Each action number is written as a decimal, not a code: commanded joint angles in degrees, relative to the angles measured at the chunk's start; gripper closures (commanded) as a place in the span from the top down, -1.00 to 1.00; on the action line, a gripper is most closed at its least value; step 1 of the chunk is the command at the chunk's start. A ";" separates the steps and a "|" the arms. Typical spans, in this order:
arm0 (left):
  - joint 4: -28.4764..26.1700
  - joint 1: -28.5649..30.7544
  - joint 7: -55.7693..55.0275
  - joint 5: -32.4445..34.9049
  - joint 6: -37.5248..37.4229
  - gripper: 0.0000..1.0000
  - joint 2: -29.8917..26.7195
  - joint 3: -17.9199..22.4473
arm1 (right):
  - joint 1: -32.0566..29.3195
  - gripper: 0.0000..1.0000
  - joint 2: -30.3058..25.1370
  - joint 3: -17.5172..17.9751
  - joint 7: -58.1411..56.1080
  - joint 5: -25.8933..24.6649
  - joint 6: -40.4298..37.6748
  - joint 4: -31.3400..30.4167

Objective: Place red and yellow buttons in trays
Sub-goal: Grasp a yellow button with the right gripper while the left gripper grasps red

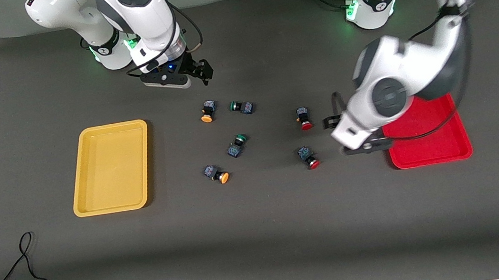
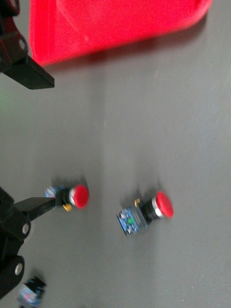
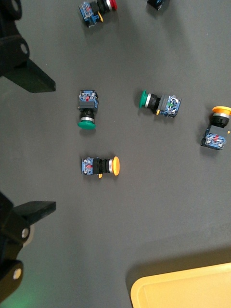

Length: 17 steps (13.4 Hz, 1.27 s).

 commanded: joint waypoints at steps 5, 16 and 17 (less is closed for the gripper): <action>-11.81 -5.72 -11.71 -0.43 19.05 0.99 3.19 0.57 | 2.20 1.00 8.92 -0.71 1.03 -0.47 15.40 -6.46; -18.68 -9.42 -17.54 -0.07 27.17 -0.99 4.52 0.65 | 1.93 1.00 25.38 -2.55 1.03 -0.12 30.62 -7.52; -18.68 -9.33 -17.97 -0.16 26.91 -1.00 4.35 0.57 | 2.02 1.00 25.64 -2.55 1.03 -0.03 31.15 -7.52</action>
